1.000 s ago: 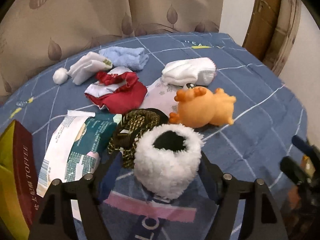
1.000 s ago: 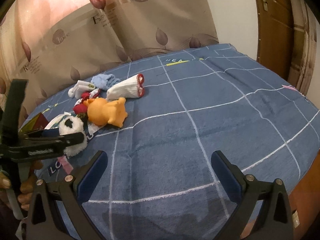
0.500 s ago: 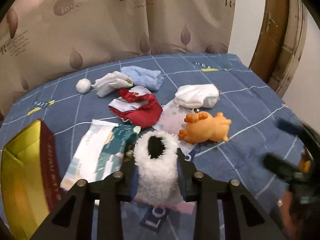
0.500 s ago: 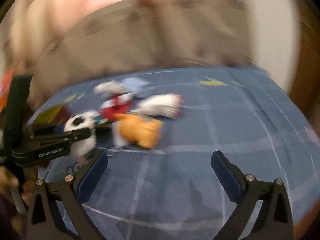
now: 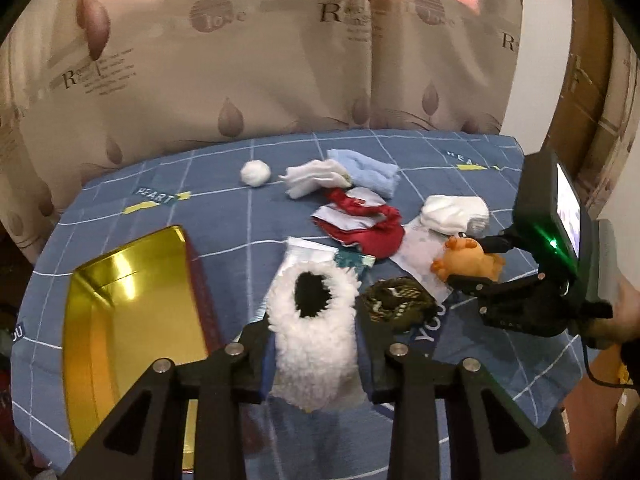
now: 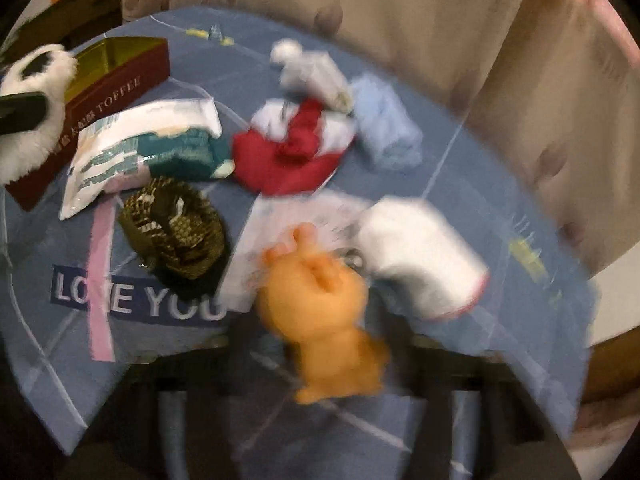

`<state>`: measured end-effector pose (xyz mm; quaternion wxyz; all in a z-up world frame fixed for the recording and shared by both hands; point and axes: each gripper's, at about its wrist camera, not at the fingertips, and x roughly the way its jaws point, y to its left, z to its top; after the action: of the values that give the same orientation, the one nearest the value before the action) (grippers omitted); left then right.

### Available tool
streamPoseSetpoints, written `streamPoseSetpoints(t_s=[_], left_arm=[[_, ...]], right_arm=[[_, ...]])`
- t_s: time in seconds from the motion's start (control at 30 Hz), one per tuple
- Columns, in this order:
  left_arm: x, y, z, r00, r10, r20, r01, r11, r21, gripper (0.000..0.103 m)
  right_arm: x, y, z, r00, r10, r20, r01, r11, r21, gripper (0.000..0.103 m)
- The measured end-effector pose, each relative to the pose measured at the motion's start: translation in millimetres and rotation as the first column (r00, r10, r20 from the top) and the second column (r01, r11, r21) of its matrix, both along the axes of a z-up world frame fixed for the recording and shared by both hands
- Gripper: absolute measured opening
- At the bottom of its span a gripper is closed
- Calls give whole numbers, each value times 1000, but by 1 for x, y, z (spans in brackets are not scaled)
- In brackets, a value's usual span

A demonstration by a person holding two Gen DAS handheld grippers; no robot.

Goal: Organize soft objects
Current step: 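Place the plush in the gold tray with left tool while right tool carries orange toy there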

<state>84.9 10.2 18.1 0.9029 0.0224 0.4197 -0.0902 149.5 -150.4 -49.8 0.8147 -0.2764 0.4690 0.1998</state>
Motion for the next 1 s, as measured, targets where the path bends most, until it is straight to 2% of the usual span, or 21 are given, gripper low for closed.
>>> streamPoseSetpoints(t_s=[0.1, 0.3, 0.47, 0.53, 0.6, 0.67, 0.77, 0.83, 1.0], left_arm=[[-3, 16, 7, 999, 32, 14, -32, 999, 10, 33], [-3, 67, 21, 992, 122, 44, -123, 992, 32, 34], [15, 119, 9, 975, 219, 40, -222, 969, 105, 34], [27, 139, 0, 970, 241, 26, -242, 963, 118, 38], [41, 154, -10, 964, 266, 22, -266, 951, 161, 42], [55, 168, -20, 967, 257, -7, -253, 956, 151, 43], [69, 180, -31, 965, 261, -26, -255, 957, 140, 53], [74, 186, -38, 959, 279, -41, -270, 951, 153, 54], [74, 195, -40, 958, 285, -36, -278, 950, 144, 58]], right_arm=[[-4, 0, 4, 1000, -21, 2, 21, 1000, 9, 42], [-27, -9, 37, 998, -69, 1, 68, 985, 159, 41], [-50, -3, 63, 997, -74, 7, 69, 955, 287, 41], [-56, 4, 72, 998, -70, 9, 63, 943, 326, 41], [-60, 12, 82, 998, -64, 6, 57, 929, 365, 41], [-62, 22, 89, 999, -48, 3, 43, 917, 396, 41], [-63, 42, 97, 1000, -18, -10, 20, 900, 436, 41], [-66, 58, 102, 1000, 4, 1, -5, 895, 447, 41], [-57, 104, 112, 997, 68, -26, -44, 849, 526, 41]])
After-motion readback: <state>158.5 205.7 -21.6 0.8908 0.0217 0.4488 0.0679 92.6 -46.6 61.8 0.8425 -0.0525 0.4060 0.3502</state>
